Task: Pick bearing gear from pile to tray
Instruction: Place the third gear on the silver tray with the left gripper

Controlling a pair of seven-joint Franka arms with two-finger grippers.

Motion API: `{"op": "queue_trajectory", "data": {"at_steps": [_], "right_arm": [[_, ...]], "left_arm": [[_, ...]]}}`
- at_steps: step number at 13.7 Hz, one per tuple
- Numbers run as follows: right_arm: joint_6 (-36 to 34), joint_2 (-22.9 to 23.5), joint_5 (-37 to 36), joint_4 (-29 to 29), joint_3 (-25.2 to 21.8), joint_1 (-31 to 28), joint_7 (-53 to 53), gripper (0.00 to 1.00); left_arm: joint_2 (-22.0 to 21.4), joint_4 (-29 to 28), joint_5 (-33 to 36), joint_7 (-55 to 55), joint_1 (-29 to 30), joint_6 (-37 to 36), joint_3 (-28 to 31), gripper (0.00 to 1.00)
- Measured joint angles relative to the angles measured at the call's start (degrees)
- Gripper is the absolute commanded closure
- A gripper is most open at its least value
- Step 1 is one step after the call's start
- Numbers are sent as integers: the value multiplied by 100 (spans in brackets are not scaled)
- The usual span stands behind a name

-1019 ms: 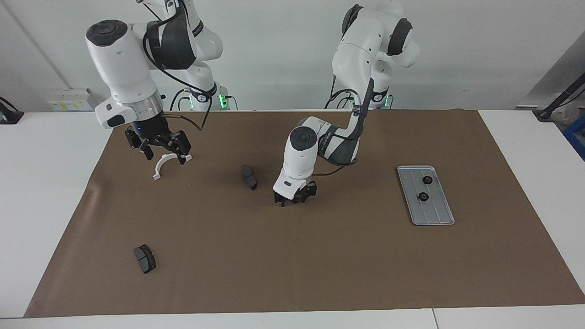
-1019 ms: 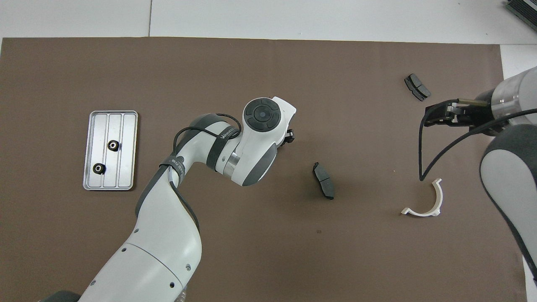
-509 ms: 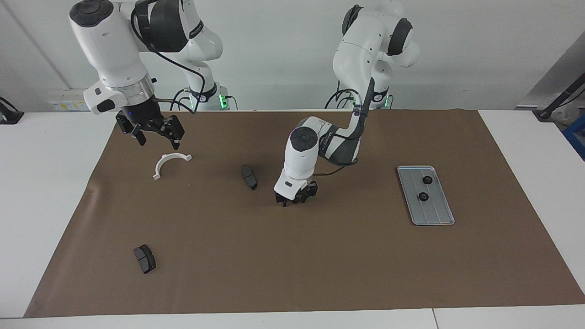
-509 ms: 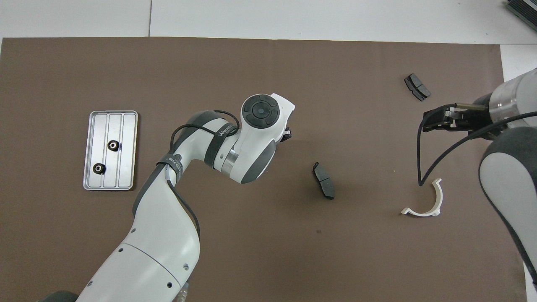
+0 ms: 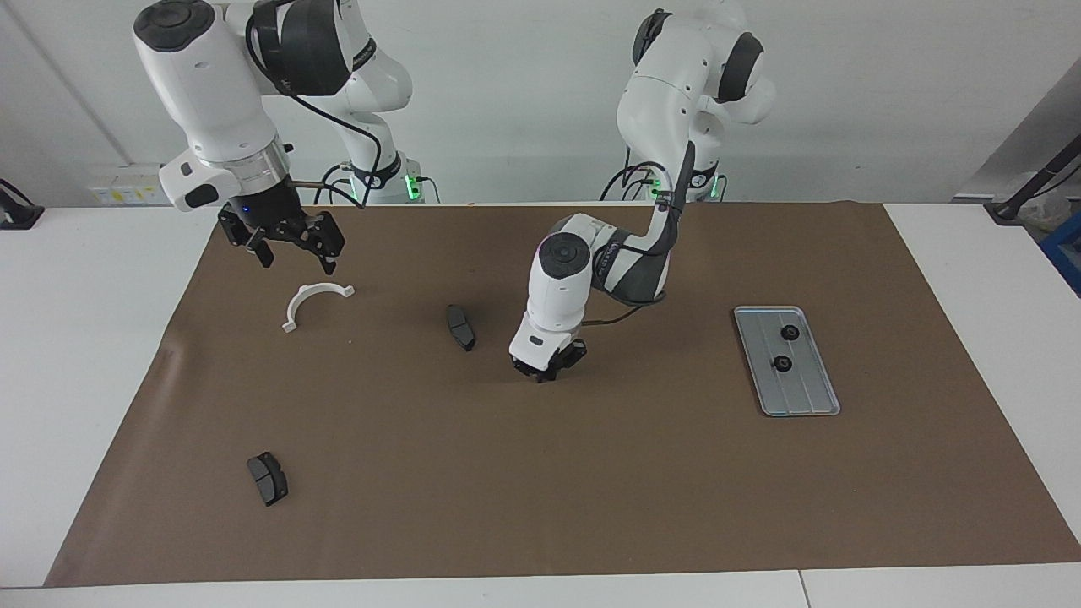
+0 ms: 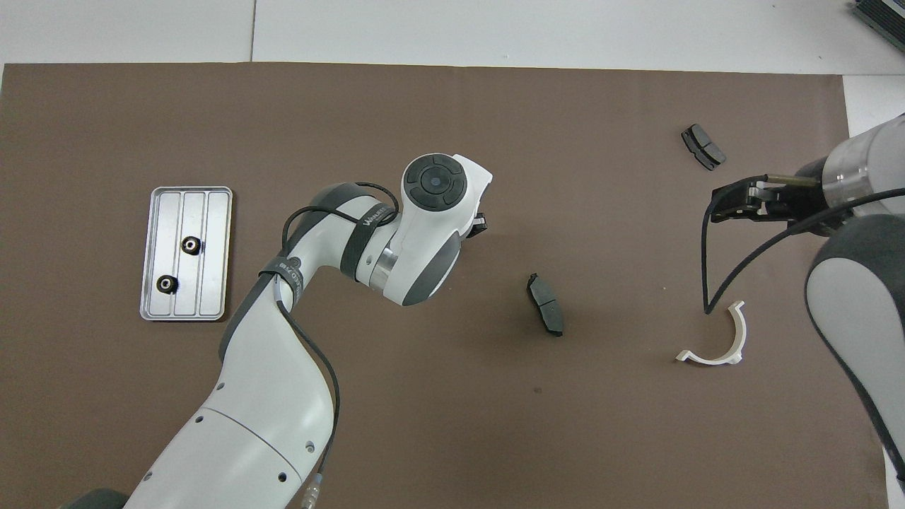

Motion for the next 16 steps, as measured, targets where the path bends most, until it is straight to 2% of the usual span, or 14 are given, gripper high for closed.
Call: {"op": "queue_trajectory", "data": {"at_steps": [5, 10, 12, 16], "right_arm": [[0, 0, 0, 0, 0, 0, 0, 0], [0, 0, 0, 0, 0, 0, 0, 0], [0, 0, 0, 0, 0, 0, 0, 0], [0, 0, 0, 0, 0, 0, 0, 0]], "left_arm": [[-470, 21, 0, 1931, 1496, -959, 34, 100], [-783, -50, -3, 4368, 3050, -1418, 40, 100], [-933, -179, -4, 4938, 3408, -1446, 34, 100], [-1074, -550, -4, 5247, 3502, -1320, 28, 100]]}}
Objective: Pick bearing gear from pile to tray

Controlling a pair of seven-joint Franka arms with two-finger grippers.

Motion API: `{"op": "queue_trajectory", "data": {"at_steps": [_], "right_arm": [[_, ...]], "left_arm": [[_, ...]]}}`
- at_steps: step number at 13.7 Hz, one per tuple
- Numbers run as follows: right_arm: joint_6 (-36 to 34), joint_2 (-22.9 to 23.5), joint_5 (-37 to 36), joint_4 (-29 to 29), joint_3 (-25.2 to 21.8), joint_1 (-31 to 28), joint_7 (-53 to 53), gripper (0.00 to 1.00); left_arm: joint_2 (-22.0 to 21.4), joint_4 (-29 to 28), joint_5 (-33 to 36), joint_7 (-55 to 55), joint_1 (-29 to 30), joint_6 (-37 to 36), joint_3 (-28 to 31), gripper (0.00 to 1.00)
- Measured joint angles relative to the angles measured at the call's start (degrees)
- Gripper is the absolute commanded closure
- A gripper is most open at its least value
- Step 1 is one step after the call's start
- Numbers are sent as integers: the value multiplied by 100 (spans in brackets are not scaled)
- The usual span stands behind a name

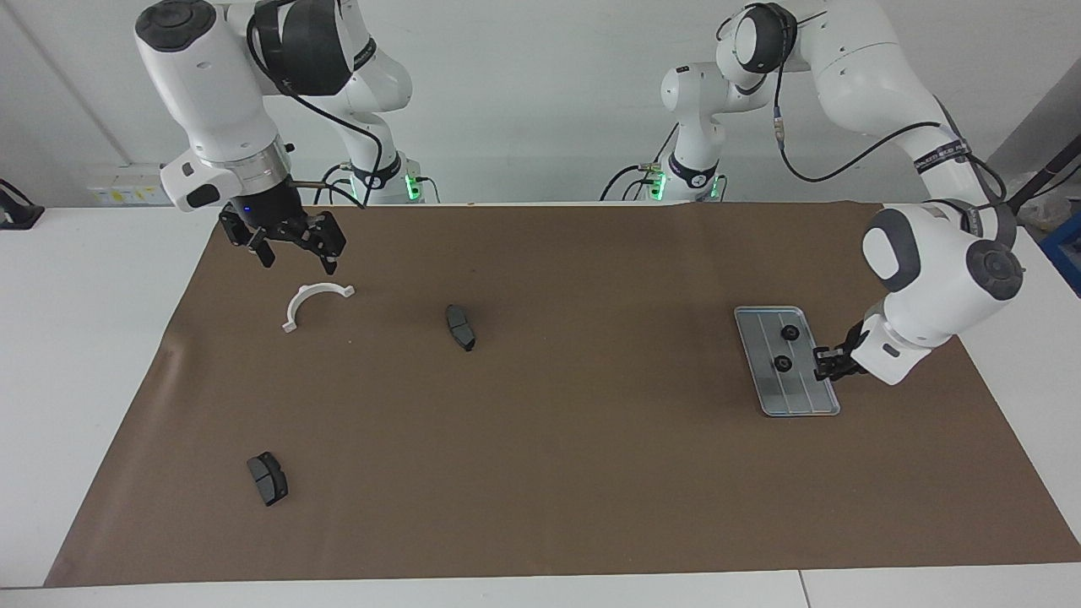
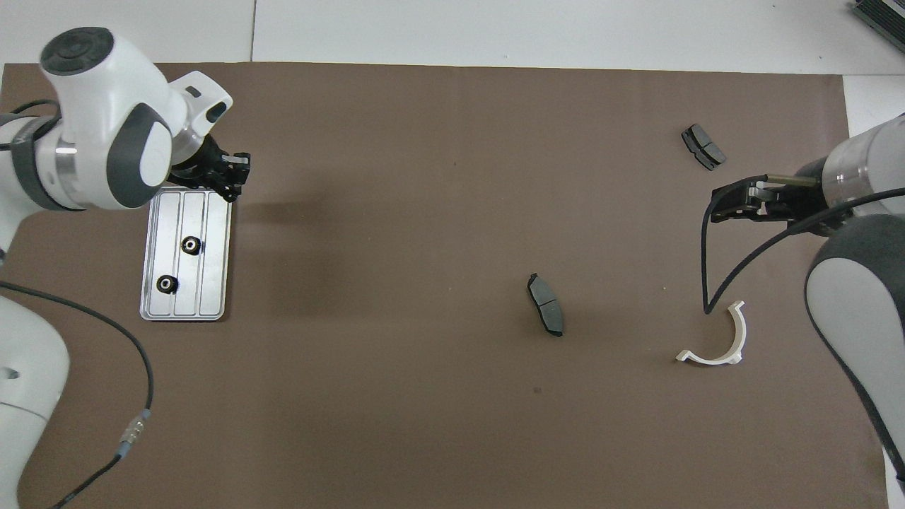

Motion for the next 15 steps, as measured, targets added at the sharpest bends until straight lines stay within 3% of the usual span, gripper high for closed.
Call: {"op": "queue_trajectory", "data": {"at_steps": [5, 15], "right_arm": [[0, 0, 0, 0, 0, 0, 0, 0], [0, 0, 0, 0, 0, 0, 0, 0]], "left_arm": [[-216, -979, 2, 258, 147, 975, 4, 100], [-415, -1909, 2, 196, 186, 2330, -92, 100]]}}
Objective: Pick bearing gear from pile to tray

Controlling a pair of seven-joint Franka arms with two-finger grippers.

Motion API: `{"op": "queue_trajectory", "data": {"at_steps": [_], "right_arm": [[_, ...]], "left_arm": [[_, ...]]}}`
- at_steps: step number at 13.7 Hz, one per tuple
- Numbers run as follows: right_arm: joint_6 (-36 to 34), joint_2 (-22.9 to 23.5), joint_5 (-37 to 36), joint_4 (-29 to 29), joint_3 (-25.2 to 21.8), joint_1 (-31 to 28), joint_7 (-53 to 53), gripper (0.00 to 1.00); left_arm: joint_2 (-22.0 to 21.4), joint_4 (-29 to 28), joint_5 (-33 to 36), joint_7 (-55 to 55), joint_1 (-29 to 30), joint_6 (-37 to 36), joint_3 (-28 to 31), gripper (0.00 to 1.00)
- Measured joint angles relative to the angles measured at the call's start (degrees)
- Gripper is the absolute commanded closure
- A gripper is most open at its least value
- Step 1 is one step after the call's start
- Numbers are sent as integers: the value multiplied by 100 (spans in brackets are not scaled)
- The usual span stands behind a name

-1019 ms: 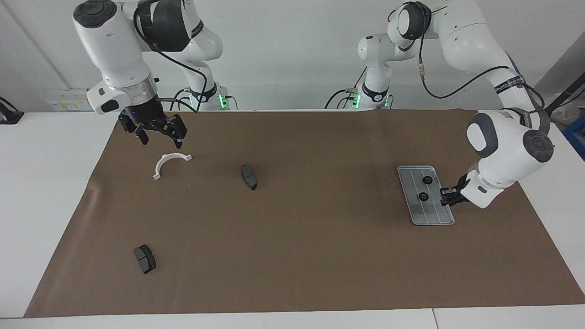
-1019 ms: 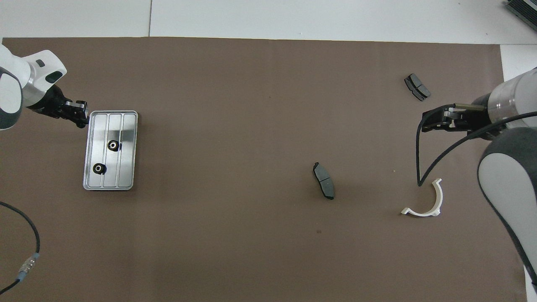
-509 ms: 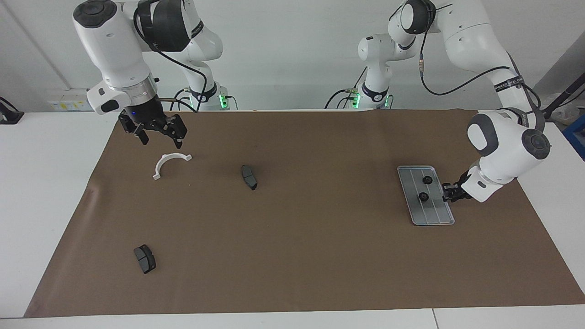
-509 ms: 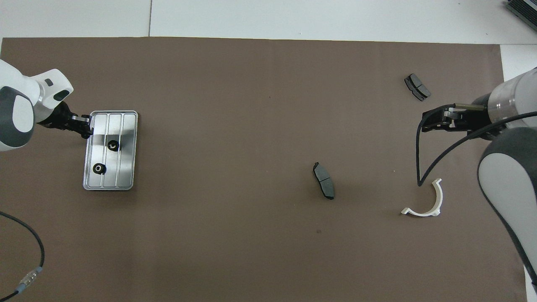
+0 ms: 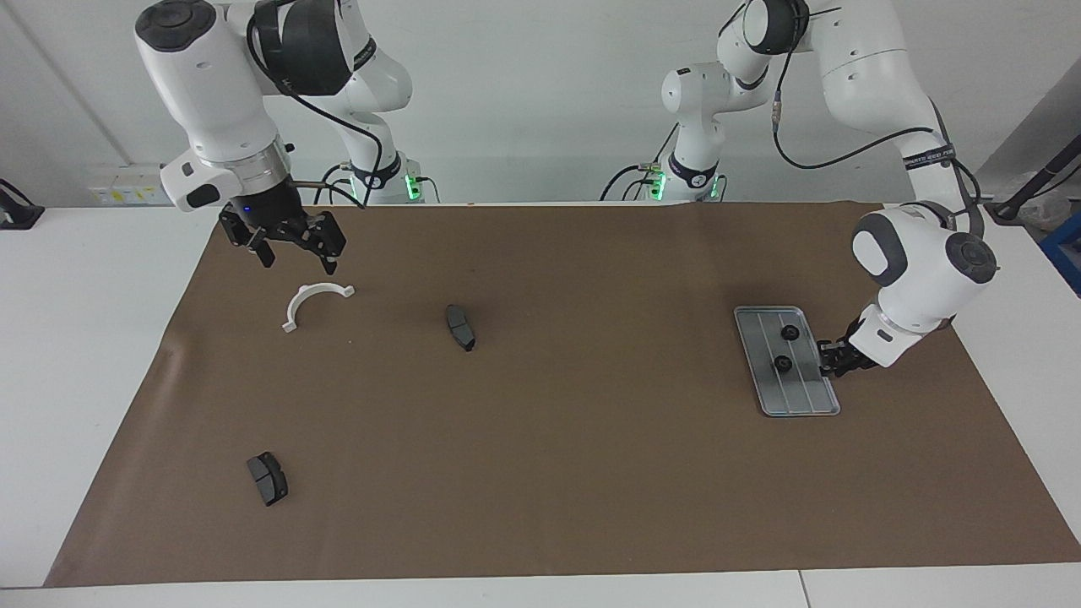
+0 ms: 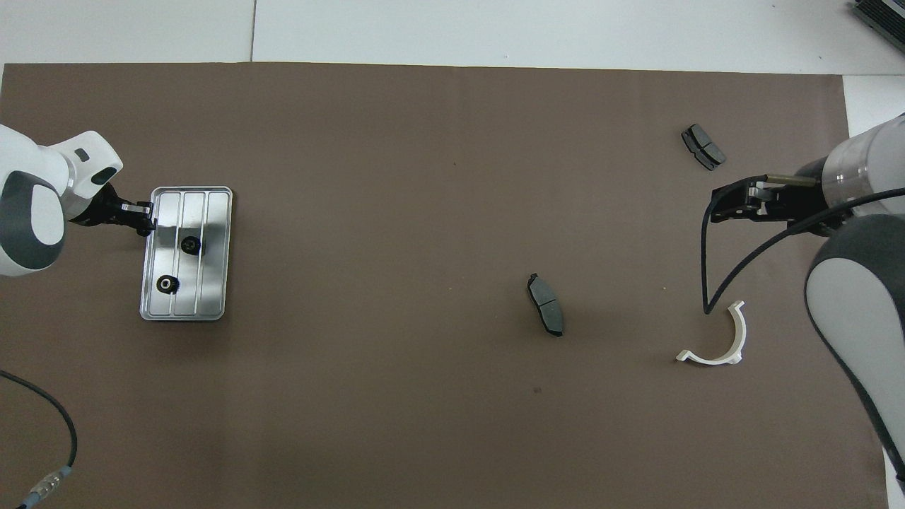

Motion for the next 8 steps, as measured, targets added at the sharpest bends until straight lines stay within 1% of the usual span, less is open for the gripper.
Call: {"op": "queue_trajectory", "data": {"at_steps": [2, 3, 4, 6, 8], "right_arm": [[0, 0, 0, 0, 0, 0, 0, 0], [0, 0, 0, 0, 0, 0, 0, 0], [0, 0, 0, 0, 0, 0, 0, 0], [0, 0, 0, 0, 0, 0, 0, 0], [0, 0, 0, 0, 0, 0, 0, 0]], "left_arm": [[-21, -106, 0, -30, -9, 105, -12, 100], [-30, -116, 0, -78, -25, 117, -15, 88], [-36, -118, 0, -158, -52, 125, -15, 63], [-50, -120, 0, -270, -107, 133, -20, 30], [-65, -120, 0, -323, -155, 134, -23, 18]]}}
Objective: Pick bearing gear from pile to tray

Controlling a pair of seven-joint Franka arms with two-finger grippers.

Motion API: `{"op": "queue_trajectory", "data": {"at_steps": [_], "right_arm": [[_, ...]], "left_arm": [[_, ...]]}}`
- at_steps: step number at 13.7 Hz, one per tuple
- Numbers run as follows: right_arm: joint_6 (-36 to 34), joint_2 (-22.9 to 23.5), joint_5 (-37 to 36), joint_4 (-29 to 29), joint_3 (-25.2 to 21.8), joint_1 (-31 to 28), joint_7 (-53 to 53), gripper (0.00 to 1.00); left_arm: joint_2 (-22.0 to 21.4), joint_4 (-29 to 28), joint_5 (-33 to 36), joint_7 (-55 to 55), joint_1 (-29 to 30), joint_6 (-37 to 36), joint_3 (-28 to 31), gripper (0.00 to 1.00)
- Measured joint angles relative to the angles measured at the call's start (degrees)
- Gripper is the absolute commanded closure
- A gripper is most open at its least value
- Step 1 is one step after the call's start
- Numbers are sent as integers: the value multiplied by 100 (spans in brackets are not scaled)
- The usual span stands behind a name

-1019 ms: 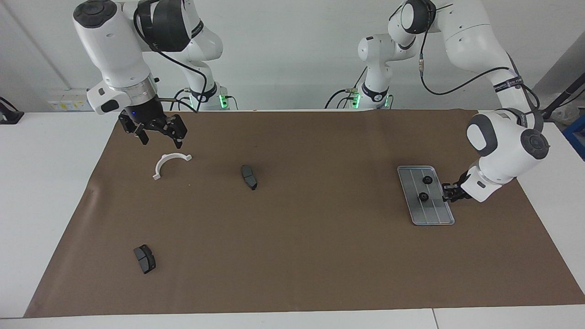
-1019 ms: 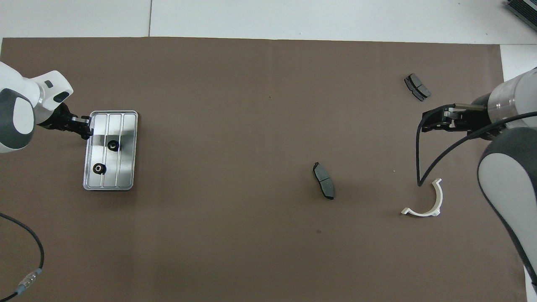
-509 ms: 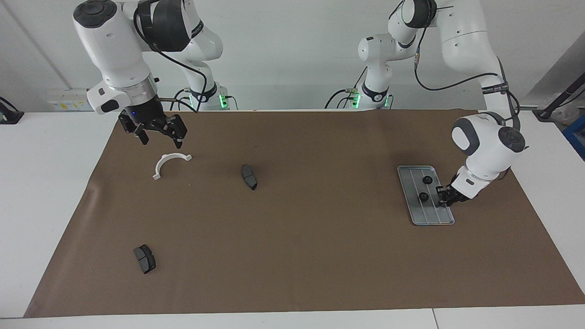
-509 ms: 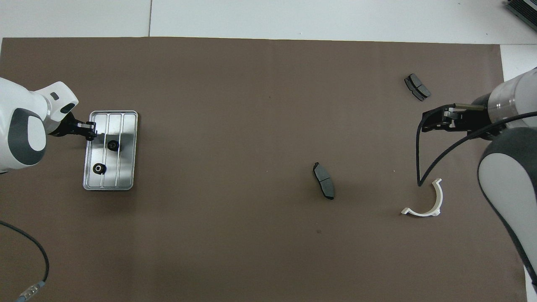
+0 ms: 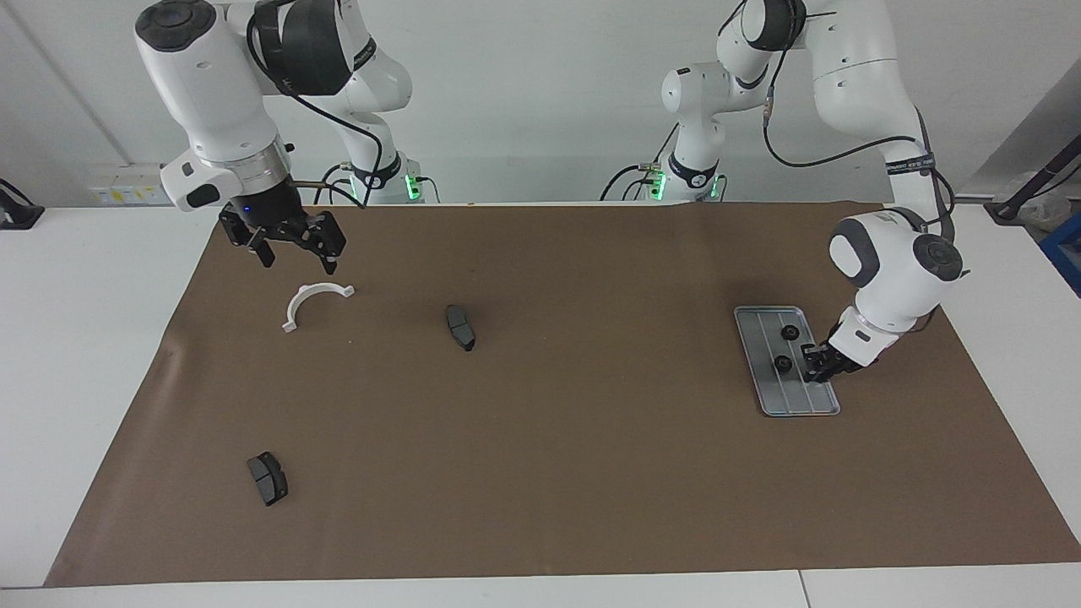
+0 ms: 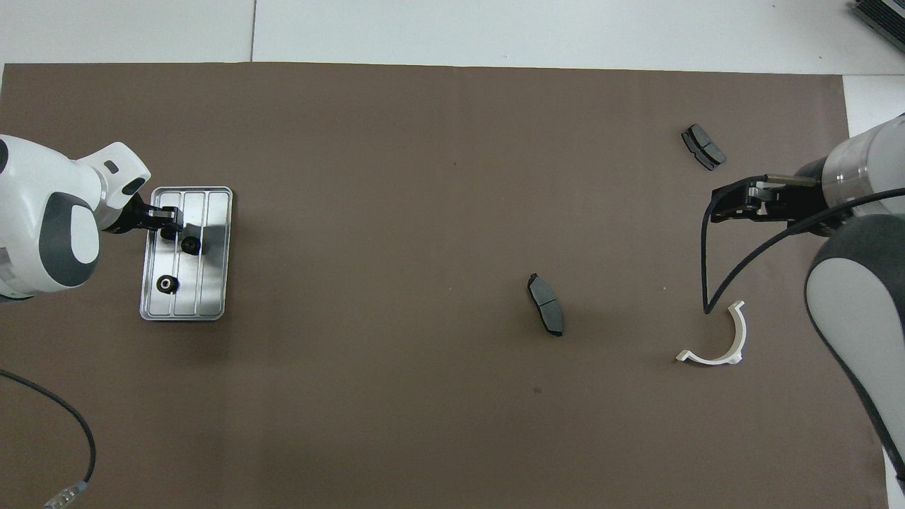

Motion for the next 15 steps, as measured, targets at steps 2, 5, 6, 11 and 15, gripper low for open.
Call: {"op": "queue_trajectory", "data": {"at_steps": [2, 5, 6, 11, 15], "right_arm": [[0, 0, 0, 0, 0, 0, 0, 0], [0, 0, 0, 0, 0, 0, 0, 0], [0, 0, 0, 0, 0, 0, 0, 0], [0, 0, 0, 0, 0, 0, 0, 0], [0, 0, 0, 0, 0, 0, 0, 0]], "left_arm": [[-10, 2, 0, -6, -3, 0, -1, 9], [-43, 119, 0, -7, -20, -84, -4, 0], [-69, 250, 0, -8, -48, -261, -5, 0], [-300, 1056, 0, -102, -130, -1144, -29, 0], [-317, 1149, 0, -157, -127, -1209, -23, 0]]}}
